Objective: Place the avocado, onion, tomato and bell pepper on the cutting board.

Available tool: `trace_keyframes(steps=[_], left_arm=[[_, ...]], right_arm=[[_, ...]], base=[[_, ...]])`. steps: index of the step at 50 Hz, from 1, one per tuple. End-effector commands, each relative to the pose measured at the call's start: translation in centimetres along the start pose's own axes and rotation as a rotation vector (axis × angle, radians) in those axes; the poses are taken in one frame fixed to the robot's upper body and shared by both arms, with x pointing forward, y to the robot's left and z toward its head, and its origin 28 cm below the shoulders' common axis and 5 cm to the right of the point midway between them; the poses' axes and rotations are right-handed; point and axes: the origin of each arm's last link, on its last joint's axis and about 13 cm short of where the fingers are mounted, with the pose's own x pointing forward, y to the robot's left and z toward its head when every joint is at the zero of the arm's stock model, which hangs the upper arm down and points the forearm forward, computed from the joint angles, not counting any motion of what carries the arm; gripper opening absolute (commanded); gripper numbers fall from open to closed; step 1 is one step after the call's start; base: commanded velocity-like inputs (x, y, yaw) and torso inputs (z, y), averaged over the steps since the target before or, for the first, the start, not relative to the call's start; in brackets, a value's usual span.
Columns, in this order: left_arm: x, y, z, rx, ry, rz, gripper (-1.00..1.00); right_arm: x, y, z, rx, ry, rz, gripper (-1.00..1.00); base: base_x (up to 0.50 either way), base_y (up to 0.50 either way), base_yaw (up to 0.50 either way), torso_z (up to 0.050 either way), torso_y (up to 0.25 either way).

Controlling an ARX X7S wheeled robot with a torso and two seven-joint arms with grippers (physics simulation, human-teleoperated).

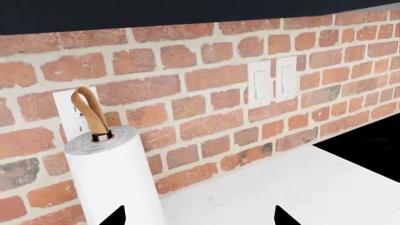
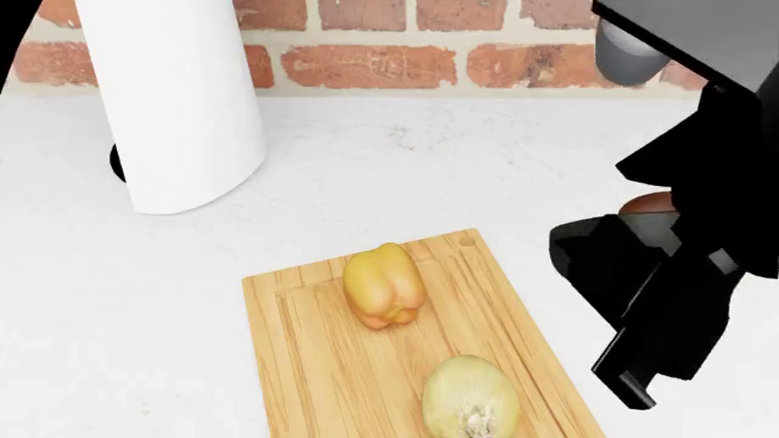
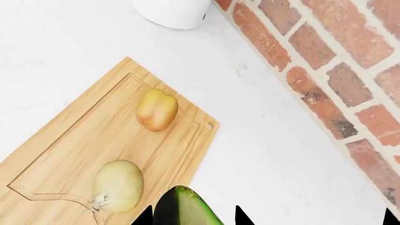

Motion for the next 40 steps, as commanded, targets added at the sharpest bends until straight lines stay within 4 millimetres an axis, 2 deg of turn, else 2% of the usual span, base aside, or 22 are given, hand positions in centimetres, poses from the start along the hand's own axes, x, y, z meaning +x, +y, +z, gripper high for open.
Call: trace_keyframes(steps=[1, 12, 28, 40], left_arm=[[0.0, 0.0, 0.2, 0.003, -0.006, -0.002, 1.0], [0.3, 0.0, -0.1, 0.002, -0.002, -0.01, 1.0], [0.5, -0.1, -0.3, 0.013, 0.01, -0.003, 1.0], [0.3, 0.0, 0.0, 0.02, 0.004, 0.005, 1.0]], right_arm=[[-2.0, 2.1, 0.0, -0.065, 0.007, 0.014, -1.0], [-1.8, 3.1, -0.8, -0.067, 0.022, 0.039, -1.0], [2.1, 2.4, -1.9, -0.054, 0.002, 0.067, -1.0], [3.2, 3.0, -2.5, -0.044, 0.014, 0.104, -1.0]], base=[[0.0, 0.0, 0.0, 0.0, 0.0], [0.0, 0.0, 0.0, 0.0, 0.0], [0.0, 0.0, 0.0, 0.0, 0.0], [0.0, 0.0, 0.0, 0.0, 0.0]])
